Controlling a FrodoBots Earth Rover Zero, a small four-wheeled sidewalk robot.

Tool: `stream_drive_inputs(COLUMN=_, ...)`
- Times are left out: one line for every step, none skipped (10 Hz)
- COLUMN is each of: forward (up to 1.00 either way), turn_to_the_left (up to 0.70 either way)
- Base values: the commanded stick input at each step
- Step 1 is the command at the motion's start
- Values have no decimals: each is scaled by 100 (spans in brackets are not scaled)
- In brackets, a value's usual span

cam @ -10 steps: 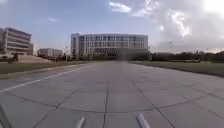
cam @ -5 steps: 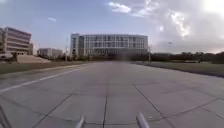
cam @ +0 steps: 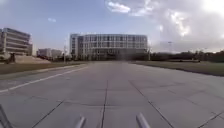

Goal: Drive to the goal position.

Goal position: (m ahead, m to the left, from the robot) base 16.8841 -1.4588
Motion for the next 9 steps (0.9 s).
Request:
stream_drive_inputs(forward=70, turn_to_the_left=0)
stream_drive_inputs(forward=70, turn_to_the_left=0)
stream_drive_inputs(forward=70, turn_to_the_left=0)
stream_drive_inputs(forward=70, turn_to_the_left=0)
stream_drive_inputs(forward=70, turn_to_the_left=0)
stream_drive_inputs(forward=70, turn_to_the_left=0)
stream_drive_inputs(forward=70, turn_to_the_left=0)
stream_drive_inputs(forward=70, turn_to_the_left=0)
stream_drive_inputs(forward=70, turn_to_the_left=0)
